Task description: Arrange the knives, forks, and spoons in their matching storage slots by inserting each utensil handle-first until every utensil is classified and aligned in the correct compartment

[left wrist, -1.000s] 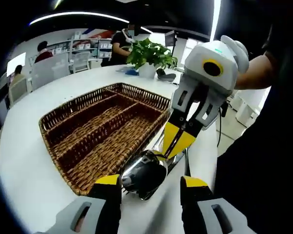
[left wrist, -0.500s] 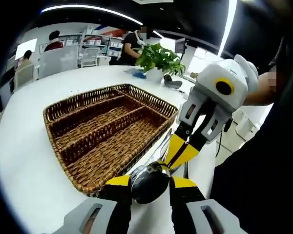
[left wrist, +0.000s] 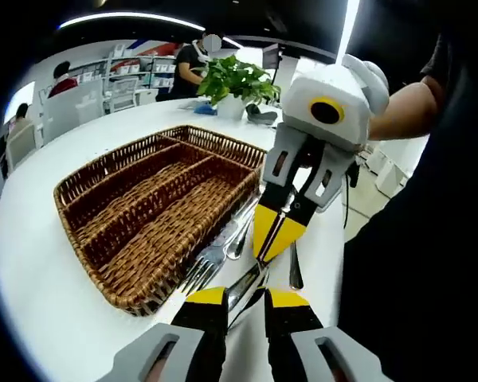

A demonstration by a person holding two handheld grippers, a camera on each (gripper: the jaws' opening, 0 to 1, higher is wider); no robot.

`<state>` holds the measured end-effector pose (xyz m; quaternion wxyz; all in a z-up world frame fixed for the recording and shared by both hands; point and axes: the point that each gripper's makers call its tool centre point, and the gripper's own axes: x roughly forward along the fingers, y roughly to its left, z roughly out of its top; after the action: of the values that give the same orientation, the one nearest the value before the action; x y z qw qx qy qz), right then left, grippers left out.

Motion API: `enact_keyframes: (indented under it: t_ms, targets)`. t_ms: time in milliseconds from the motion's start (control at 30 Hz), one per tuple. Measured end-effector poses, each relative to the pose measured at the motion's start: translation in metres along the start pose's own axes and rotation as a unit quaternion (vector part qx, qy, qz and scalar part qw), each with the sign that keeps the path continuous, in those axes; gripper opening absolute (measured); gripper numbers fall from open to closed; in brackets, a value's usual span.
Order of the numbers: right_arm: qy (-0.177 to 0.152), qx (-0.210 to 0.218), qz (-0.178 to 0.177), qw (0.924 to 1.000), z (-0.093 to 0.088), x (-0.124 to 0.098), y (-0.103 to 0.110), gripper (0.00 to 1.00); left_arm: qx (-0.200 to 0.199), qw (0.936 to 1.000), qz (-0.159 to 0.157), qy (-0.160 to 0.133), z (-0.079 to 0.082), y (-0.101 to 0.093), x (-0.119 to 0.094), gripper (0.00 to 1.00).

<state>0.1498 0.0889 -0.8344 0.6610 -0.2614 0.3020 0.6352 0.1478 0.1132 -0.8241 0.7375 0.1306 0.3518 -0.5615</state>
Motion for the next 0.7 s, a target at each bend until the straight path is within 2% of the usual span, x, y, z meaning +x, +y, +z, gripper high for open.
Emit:
enact_keyframes:
  t_ms: [100, 200, 267, 400, 433, 467, 600, 700]
  targets:
    - [0.009, -0.005, 0.009, 0.9999, -0.005, 0.005, 0.002, 0.00, 0.012, 0.9999, -0.001, 0.012, -0.004, -0.005, 0.003, 0.13]
    - [0.039, -0.030, 0.004, 0.9988, -0.016, 0.007, 0.001, 0.02, 0.009, 0.9999, -0.008, 0.009, -0.003, -0.009, 0.003, 0.12]
    - [0.033, -0.033, 0.005, 0.9989, -0.014, 0.008, 0.002, 0.02, 0.009, 0.9999, -0.008, 0.009, -0.003, -0.010, 0.002, 0.12]
    - [0.036, -0.044, 0.004, 0.9983, -0.014, 0.007, 0.001, 0.02, 0.006, 0.9999, -0.008, -0.005, 0.001, -0.010, -0.002, 0.12]
    - [0.039, -0.070, 0.002, 0.9968, -0.015, 0.008, -0.001, 0.01, 0.005, 0.9999, -0.006, -0.006, 0.002, -0.009, -0.002, 0.11]
    - [0.040, -0.076, 0.001, 0.9963, -0.016, 0.008, -0.001, 0.01, 0.004, 0.9999, -0.005, -0.007, 0.003, -0.008, -0.003, 0.11]
    - [0.059, -0.087, -0.003, 0.9944, -0.019, 0.009, -0.001, 0.00, 0.005, 0.9999, 0.000, -0.014, 0.006, -0.006, -0.003, 0.09]
    - [0.064, -0.092, -0.006, 0.9937, -0.017, 0.007, 0.000, 0.00, -0.012, 0.9993, 0.015, -0.032, 0.013, 0.003, -0.008, 0.09]
